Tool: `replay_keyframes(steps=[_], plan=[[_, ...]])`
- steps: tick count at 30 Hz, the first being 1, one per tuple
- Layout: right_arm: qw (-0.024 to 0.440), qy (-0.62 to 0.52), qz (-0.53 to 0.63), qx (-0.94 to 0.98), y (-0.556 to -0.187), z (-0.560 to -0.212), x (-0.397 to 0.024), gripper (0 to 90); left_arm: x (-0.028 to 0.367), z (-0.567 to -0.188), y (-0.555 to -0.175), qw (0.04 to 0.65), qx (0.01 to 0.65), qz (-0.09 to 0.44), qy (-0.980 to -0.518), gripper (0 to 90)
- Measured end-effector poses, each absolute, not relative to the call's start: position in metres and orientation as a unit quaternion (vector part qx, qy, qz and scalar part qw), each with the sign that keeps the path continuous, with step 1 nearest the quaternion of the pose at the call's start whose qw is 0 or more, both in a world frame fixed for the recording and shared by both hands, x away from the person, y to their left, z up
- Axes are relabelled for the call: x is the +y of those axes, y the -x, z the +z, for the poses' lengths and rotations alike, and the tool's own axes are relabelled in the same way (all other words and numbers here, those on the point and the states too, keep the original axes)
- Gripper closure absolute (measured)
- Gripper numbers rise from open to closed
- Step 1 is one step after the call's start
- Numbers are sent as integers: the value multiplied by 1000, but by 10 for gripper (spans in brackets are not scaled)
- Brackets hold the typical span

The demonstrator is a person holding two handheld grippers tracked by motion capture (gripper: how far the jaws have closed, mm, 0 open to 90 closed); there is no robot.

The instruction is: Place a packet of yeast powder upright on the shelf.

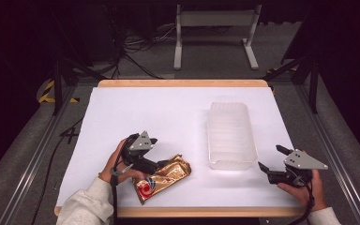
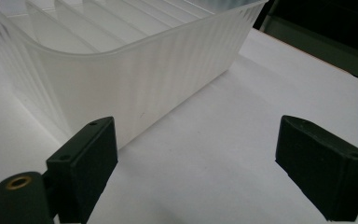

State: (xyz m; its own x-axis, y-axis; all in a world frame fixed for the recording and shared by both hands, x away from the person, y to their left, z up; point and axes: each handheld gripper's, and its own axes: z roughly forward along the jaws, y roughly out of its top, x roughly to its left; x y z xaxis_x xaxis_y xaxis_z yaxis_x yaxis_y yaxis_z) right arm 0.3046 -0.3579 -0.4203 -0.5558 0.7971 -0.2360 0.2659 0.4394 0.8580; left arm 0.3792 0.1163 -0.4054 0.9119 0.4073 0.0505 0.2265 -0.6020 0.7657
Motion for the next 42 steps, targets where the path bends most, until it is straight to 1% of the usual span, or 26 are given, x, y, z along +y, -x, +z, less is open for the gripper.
replay_keyframes(steps=[2, 3, 8, 11, 17, 21, 23, 26, 28, 31, 33, 34, 35, 36, 37, 39, 42], plan=[[326, -339, 406, 784, -305, -421, -358, 133, 113, -405, -381, 409, 178, 106, -889, 164], [325, -339, 405, 785, -306, -422, -358, 133, 104, -405, -385, 414, 177, 91, -888, 166], [324, -336, 405, 786, -305, -421, -357, 133, 86, -410, -395, 403, 166, 64, -898, 168], [325, -339, 405, 785, -305, -422, -359, 133, 74, -415, -402, 380, 159, 59, -909, 175], [322, -338, 404, 787, -304, -422, -359, 133, 59, -426, -416, 358, 167, 38, -918, 172], [322, -338, 402, 788, -304, -423, -359, 133, 52, -432, -418, 334, 165, 26, -928, 166], [322, -338, 402, 788, -304, -423, -359, 133, 49, -433, -419, 331, 164, 21, -929, 163], [321, -335, 401, 790, -304, -423, -358, 133, 44, -436, -420, 317, 166, 5, -934, 179], [320, -335, 401, 790, -304, -423, -357, 133, 43, -437, -420, 316, 164, 0, -935, 226], [319, -335, 401, 791, -304, -423, -357, 133, 47, -435, -420, 310, 169, -10, -935, 246], [318, -335, 400, 791, -304, -424, -358, 133, 49, -434, -420, 308, 172, -17, -936, 292], [318, -335, 400, 792, -304, -424, -358, 133, 49, -433, -420, 306, 168, -19, -937, 327], [318, -336, 399, 792, -305, -424, -358, 133, 51, -432, -422, 312, 164, -33, -935, 380], [318, -335, 399, 792, -304, -424, -358, 133, 52, -433, -423, 314, 164, -46, -934, 505], [317, -334, 399, 793, -304, -424, -358, 133, 51, -433, -422, 314, 162, -46, -934, 554], [318, -333, 399, 793, -304, -424, -357, 133, 51, -432, -422, 313, 160, -54, -935, 631], [317, -333, 398, 794, -305, -424, -357, 133, 53, -431, -422, 315, 158, -58, -934, 688]])
